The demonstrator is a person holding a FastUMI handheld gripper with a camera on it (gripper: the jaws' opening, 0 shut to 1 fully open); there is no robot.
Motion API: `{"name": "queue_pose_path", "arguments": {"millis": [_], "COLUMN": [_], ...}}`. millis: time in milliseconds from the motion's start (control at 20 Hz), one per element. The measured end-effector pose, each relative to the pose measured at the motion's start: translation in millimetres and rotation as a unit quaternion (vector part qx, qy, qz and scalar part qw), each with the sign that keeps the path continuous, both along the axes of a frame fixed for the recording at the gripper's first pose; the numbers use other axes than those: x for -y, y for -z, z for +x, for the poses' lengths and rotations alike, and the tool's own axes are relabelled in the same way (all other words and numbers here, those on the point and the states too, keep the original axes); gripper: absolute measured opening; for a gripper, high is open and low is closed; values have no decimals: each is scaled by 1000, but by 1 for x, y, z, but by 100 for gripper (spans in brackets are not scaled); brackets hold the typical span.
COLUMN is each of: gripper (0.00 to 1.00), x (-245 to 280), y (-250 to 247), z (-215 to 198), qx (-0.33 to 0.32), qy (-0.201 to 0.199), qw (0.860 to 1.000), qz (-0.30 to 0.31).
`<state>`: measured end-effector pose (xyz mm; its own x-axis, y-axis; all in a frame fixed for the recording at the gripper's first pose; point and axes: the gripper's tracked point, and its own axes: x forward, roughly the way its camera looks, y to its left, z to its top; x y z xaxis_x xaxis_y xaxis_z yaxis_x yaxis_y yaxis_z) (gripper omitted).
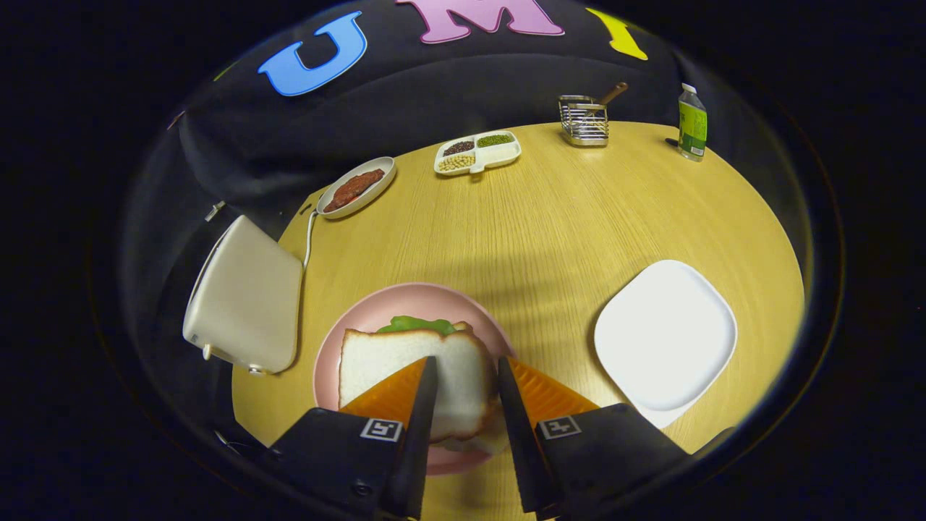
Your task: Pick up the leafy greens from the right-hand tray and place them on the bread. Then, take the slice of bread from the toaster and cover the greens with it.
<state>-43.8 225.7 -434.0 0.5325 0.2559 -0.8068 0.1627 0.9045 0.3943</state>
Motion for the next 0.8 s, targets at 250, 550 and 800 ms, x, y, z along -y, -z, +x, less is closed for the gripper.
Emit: {"name": "queue_pose_path", "arguments": {"millis": [250,550,800], "gripper": [71,90,98], "x": [4,14,32], "y": [-13,-52,-114], "z": [-6,-3,10], "qx": [19,68,138], "qy": [-39,-74,-100], "qw": [999,995,985], "qz": [-11,-2,-2]}}
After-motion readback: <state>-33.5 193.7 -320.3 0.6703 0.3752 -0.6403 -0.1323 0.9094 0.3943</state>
